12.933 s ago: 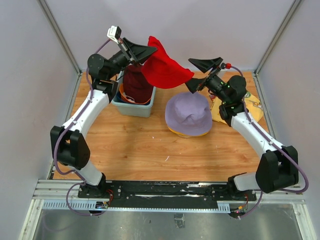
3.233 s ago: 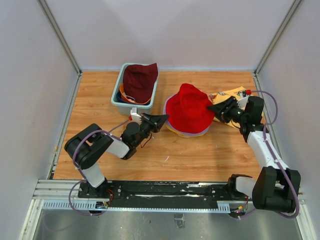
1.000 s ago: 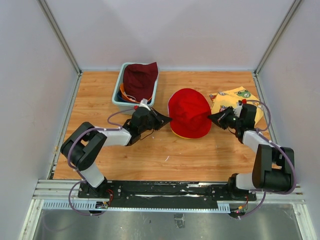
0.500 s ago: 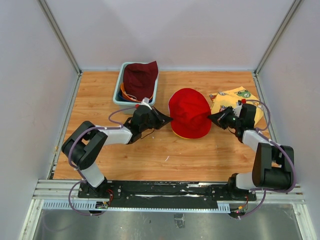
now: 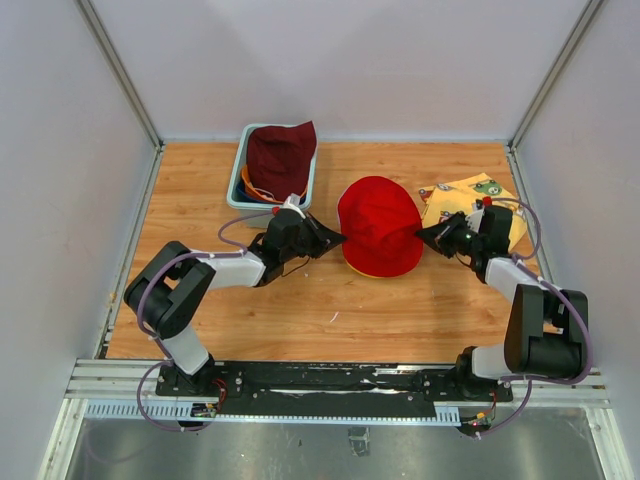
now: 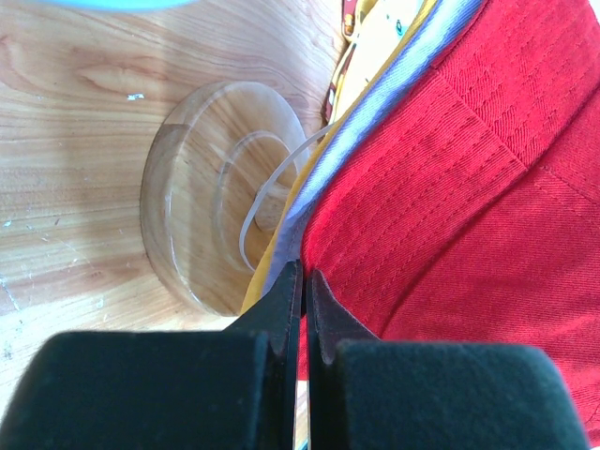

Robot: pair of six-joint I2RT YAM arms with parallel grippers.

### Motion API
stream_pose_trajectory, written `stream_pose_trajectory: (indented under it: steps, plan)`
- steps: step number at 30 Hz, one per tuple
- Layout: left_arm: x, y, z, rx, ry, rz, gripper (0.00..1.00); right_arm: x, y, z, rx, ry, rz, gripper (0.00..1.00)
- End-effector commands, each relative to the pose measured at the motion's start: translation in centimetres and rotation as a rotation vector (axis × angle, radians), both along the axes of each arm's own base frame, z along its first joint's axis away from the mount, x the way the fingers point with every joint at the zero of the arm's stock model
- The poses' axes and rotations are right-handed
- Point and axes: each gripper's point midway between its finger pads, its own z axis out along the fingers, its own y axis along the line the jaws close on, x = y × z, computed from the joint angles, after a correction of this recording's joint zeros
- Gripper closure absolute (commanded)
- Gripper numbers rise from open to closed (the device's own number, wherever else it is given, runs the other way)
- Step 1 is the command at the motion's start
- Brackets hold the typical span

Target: Stack the hats

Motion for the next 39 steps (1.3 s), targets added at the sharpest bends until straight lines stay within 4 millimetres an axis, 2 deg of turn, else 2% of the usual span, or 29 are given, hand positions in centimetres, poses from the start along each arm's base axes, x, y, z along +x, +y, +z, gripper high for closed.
stream_pose_trajectory:
  steps: [1,8,12,14,18,21,25,32,35,39]
  plan:
    - [-2.0,1.7,-5.9,0.15,0.132,-0.023,1.0,-1.3,-1.9,-3.9,-0.088,0.145,-0.065,0.99]
    - [-2.1,1.9,-6.2,0.163,0.132,-0.025,0.99,-1.4,-1.9,-4.0,-0.089,0.152,-0.061,0.99]
    - [-2.4,2.5,-5.9,0.165,0.121,-0.008,0.99,-1.5,-2.0,-3.0,-0.1,0.124,-0.062,0.99]
    - [-2.4,3.0,-5.2,0.159,0.101,0.014,0.91,-1.4,-2.1,-2.2,-0.113,0.106,-0.065,0.96]
    - [-2.2,3.8,-3.5,0.145,0.061,0.06,0.66,-1.1,-2.3,-0.7,-0.121,0.072,-0.069,0.82]
    - [-1.8,4.4,-2.1,0.137,0.03,0.088,0.55,-1.0,-2.5,0.3,-0.124,0.054,-0.077,0.71]
    - [-1.1,5.4,-0.2,0.114,-0.01,0.13,0.48,-0.8,-3.2,1.5,-0.122,0.032,-0.101,0.62]
    - [1.4,7.3,5.1,0.008,-0.149,0.186,0.36,-0.3,-4.7,3.7,-0.11,-0.008,-0.161,0.57]
    - [2.3,6.7,7.0,-0.04,-0.2,0.155,0.34,0.5,-5.1,4.8,-0.092,-0.032,-0.186,0.56]
    - [3.3,4.7,8.4,-0.073,-0.244,0.076,0.33,2.4,-5.2,6.5,-0.054,-0.075,-0.195,0.55]
